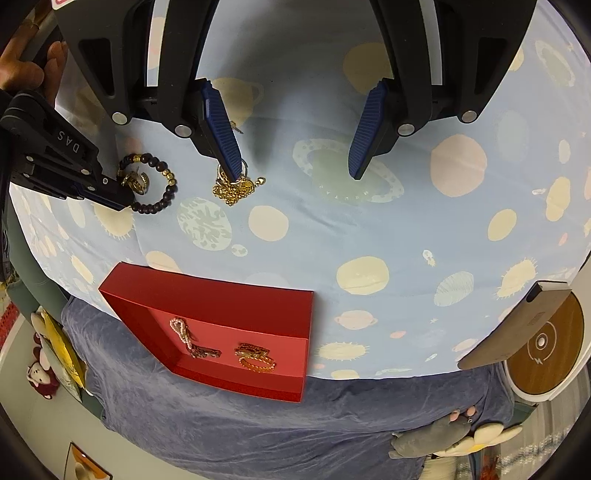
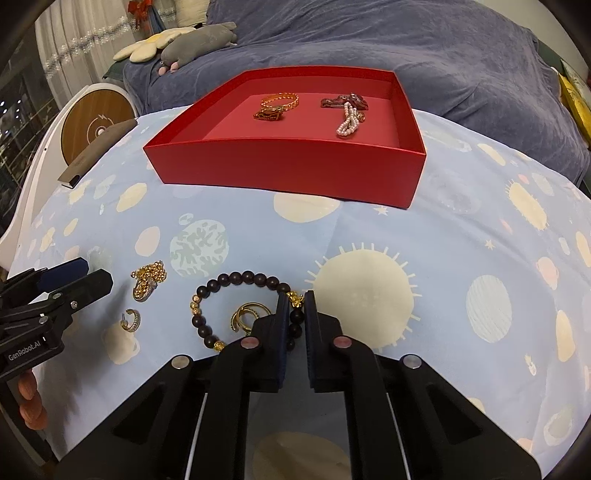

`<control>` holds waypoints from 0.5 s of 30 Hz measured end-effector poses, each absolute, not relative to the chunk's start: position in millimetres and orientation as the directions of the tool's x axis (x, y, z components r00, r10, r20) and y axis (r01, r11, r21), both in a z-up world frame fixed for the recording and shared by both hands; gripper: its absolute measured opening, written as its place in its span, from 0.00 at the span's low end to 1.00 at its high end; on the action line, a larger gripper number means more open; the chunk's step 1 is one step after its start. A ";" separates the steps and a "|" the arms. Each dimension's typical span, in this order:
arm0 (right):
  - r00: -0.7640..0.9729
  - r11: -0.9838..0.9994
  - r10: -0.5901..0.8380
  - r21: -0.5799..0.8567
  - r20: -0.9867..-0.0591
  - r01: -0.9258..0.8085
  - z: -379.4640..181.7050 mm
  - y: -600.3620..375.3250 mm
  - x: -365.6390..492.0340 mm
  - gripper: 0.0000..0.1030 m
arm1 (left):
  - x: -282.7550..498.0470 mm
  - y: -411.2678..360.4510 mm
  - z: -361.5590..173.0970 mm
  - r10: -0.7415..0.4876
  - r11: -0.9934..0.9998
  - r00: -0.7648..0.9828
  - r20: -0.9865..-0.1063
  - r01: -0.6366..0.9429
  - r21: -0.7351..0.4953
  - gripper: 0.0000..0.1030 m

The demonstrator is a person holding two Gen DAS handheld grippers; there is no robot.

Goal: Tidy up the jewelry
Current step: 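Grasp the black beaded bracelet with the right tool, then grasp the gold brooch chain with the left tool while the right tool holds the bracelet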

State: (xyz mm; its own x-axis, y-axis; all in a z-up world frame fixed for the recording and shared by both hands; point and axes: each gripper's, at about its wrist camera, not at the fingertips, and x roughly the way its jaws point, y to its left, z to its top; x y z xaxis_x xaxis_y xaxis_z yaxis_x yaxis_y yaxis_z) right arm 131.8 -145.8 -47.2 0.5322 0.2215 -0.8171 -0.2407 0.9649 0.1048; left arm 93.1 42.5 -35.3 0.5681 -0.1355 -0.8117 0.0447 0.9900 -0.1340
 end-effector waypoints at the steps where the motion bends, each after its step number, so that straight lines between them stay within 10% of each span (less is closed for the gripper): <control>1: 0.532 0.965 0.224 0.108 -0.816 -0.241 -46.3 -145.6 131.3 0.07 | 92.9 40.7 -35.7 -0.138 0.990 0.567 -0.812 0.049 -0.134 0.57; 15: 0.591 0.941 0.337 0.233 -0.733 -0.248 6.0 -167.7 116.1 0.07 | 101.6 21.6 -39.1 -0.161 0.987 0.562 -0.811 0.075 -0.144 0.57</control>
